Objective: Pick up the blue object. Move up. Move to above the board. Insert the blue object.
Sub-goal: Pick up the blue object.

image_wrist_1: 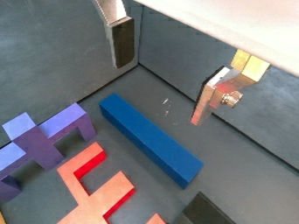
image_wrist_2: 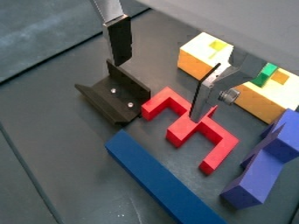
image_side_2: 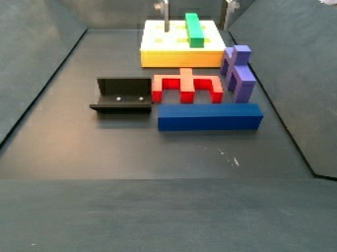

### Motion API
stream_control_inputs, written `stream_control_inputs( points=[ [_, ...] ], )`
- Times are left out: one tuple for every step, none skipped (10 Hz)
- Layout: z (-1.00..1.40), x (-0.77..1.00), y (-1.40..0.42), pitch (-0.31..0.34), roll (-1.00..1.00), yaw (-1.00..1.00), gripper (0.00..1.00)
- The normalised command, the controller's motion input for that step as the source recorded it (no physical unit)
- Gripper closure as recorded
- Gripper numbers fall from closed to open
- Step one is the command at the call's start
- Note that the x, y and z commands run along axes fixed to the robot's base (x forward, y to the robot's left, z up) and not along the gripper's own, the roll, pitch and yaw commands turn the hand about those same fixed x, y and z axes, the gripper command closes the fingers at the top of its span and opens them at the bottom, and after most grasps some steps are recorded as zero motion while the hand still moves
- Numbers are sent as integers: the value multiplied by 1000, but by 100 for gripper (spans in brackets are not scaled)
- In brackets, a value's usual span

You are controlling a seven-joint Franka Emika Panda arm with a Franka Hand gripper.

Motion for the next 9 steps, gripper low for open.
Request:
stream_control_inputs(
  points=[
    [-20, 0, 0, 0, 0, 0, 0],
    [-66, 0, 0, 0, 0, -54, 0],
    [-100, 0, 34, 0, 0, -74, 0],
    [-100, 0, 51, 0, 0, -97, 0],
    [-80, 0, 40, 0, 0, -86, 0],
    [-89, 0, 43, 0, 0, -100, 0],
    [-111, 0, 63, 0, 0, -134, 0],
    [-189, -6, 111, 0, 0, -166, 0],
    [-269, 0, 117, 0, 0, -177, 0]
  ],
)
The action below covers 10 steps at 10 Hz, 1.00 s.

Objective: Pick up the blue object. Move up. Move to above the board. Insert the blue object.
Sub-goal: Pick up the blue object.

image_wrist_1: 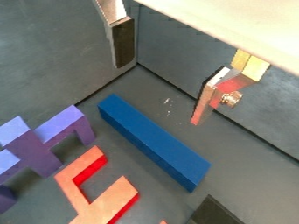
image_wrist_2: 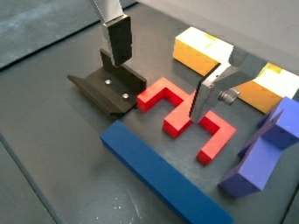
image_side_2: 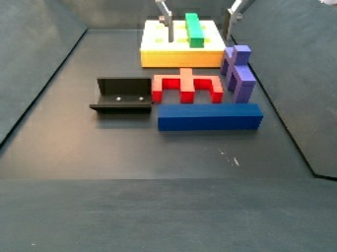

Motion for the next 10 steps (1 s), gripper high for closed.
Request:
stream_control_inputs(
  points=[
    [-257, -20, 140, 0, 0, -174, 0],
    [-254, -29, 146, 0, 0, -163, 0],
    [-251, -6, 134, 0, 0, -143, 0],
    [-237, 0, 126, 0, 0, -134, 0],
    [-217, 0, 111, 0, 0, -126, 0],
    [-209, 0, 100, 0, 0, -109, 0],
    [-223, 0, 111, 0, 0, -103, 0],
    [-220, -9, 137, 0, 0, -123, 0],
    [-209, -6, 163, 0, 0, -137, 0],
    [-191, 0, 166, 0, -13, -200, 0]
  ],
)
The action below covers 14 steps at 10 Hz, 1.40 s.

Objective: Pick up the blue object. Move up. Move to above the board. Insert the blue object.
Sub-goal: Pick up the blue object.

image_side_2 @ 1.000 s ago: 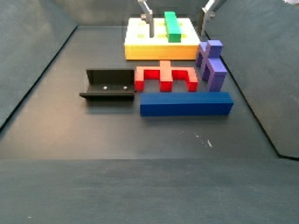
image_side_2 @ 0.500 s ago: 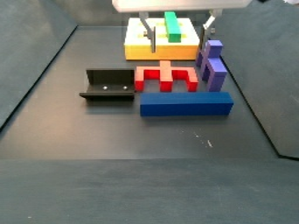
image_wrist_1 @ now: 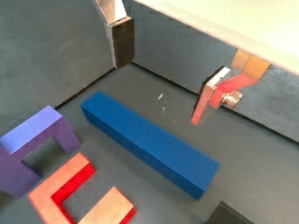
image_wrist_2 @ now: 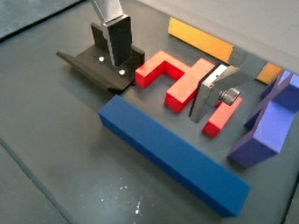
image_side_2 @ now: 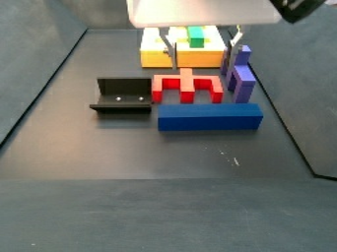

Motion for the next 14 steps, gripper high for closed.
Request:
stream_control_inputs(
  points=[
    [-200, 0, 151, 0, -11, -386, 0],
    [-277, 0, 197, 0, -1, -446, 0],
    [-354, 0, 226, 0, -16, -449, 0],
    [-346, -3, 214, 0, -59, -460, 0],
    [-260, -43, 69, 0, -90, -500, 0],
    [-177, -66, -111, -90, -71, -611, 0],
    [-131, -34, -246, -136, -143, -766, 0],
    [-117, 0, -131, -156, -154, -900, 0],
    [-157, -17, -63, -183, -190, -923, 0],
    [-220, -63, -60, -190, -219, -883, 0],
    [-383, -251, 0, -136, -207, -769, 0],
    [-437, -214, 40, -149, -244, -666, 0],
    [-434, 0, 146, -160, -297, -563, 0],
    [-294, 0, 94, -170, -374, -574, 0]
  ],
)
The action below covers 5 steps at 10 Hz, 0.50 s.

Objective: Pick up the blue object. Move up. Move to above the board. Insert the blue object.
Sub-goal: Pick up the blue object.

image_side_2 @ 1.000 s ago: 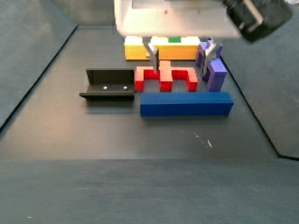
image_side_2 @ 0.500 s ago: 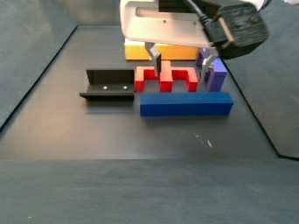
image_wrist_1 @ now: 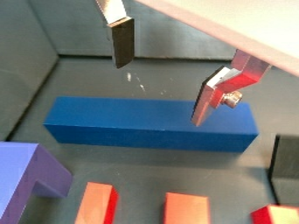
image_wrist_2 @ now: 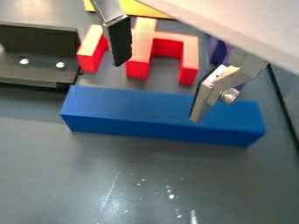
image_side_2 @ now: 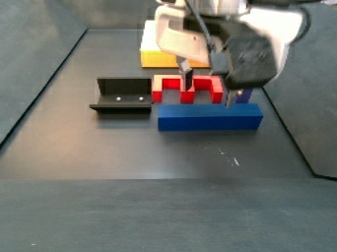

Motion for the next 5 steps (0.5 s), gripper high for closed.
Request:
stream_control_inputs(
  points=[
    [-243, 0, 54, -191, -403, -591, 0],
    [-194, 0, 23, -196, -427, -597, 0],
    [-149, 0, 17, -157, -457, -589, 0],
    [-97, 37, 49, -140, -481, -549, 0],
    [-211, 0, 51, -70, -393, -603, 0]
  ],
)
